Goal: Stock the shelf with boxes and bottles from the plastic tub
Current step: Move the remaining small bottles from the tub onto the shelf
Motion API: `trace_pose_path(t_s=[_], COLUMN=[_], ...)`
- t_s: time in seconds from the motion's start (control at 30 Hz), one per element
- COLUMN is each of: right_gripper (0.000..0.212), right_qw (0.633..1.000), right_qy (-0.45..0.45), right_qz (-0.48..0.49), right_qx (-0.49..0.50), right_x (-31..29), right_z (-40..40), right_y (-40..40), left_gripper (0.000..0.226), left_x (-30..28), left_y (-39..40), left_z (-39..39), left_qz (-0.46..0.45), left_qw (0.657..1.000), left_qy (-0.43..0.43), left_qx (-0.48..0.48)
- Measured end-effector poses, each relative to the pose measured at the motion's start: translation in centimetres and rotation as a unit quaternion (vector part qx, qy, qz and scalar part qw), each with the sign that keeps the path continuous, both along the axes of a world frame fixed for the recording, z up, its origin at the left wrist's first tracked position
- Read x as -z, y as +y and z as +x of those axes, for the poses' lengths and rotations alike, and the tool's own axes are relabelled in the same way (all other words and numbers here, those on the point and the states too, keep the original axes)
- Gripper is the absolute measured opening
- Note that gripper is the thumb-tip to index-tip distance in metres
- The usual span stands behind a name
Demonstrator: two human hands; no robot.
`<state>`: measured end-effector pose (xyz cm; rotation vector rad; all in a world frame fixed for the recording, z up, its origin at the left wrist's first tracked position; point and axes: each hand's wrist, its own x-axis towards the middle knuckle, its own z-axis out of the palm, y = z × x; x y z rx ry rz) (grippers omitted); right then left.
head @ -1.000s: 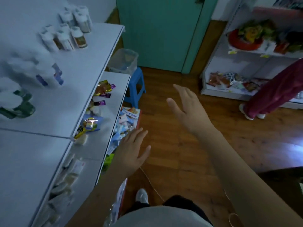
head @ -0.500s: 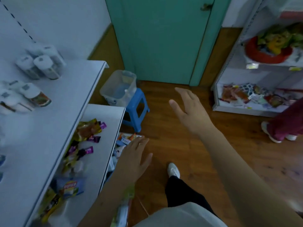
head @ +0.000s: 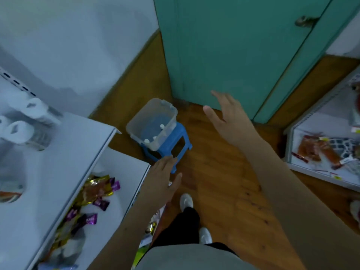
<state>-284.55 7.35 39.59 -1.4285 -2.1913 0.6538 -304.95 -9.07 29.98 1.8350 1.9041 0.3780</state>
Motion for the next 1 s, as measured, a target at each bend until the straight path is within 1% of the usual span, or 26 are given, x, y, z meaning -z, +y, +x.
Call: trace_pose_path(t_s=[0.17,0.27,0.33,0.47,0.6,0.7,0.77,0.83,0.87,0.97,1.0], right_gripper=[0.062,0.061,0.060,0.060,0.060,0.061,0.059,0.058,0.058,0.058,0.059], right_qw=[0.998,0.994,0.989,0.978,0.970,0.951,0.932,0.909,0.898,0.870,0.861], right_qy=[-0.037,-0.059,-0.077,-0.097,-0.098,-0.121,-0.143,-0.172,-0.184,-0.218,-0.224], right_qz=[-0.029,-0.036,-0.043,-0.034,-0.053,-0.090,-0.110,-0.139,-0.154,-0.182,-0.185], right_qx=[-0.053,-0.089,-0.118,-0.183,-0.216,-0.269,-0.314,-0.353,-0.369,-0.403,-0.418], right_x=[2.8,3.5,3.3,3.7,6.0,8.9,11.5,13.7,14.7,18.5,20.0], right_z=[-3.6,-6.8,-9.0,-13.2,-16.6,-19.7,-21.8,-24.3,-25.4,-28.8,-29.7], right_y=[9.9,15.9,19.2,25.5,30.5,34.0,36.5,38.9,39.9,42.3,42.7], left_gripper=[0.071,0.060,0.053,0.046,0.046,0.048,0.059,0.073,0.074,0.063,0.067], left_x=[2.6,4.5,4.9,5.1,6.7,8.1,9.3,10.4,10.8,11.5,12.1], left_y=[9.4,15.0,18.2,23.1,25.3,26.2,26.7,27.2,27.4,28.6,29.0], left_z=[-1.9,-3.5,-4.7,-6.7,-8.2,-9.4,-10.1,-10.8,-11.0,-11.8,-12.1], left_qz=[-0.001,-0.001,-0.003,-0.004,-0.059,-0.112,-0.146,-0.148,-0.144,-0.174,-0.183], left_qw=[0.999,0.999,0.997,0.989,0.977,0.952,0.926,0.902,0.888,0.836,0.823], left_qy=[-0.026,-0.024,-0.023,-0.042,-0.046,-0.069,-0.092,-0.096,-0.099,-0.128,-0.136], left_qx=[-0.028,-0.045,-0.079,-0.145,-0.201,-0.276,-0.335,-0.395,-0.426,-0.505,-0.520])
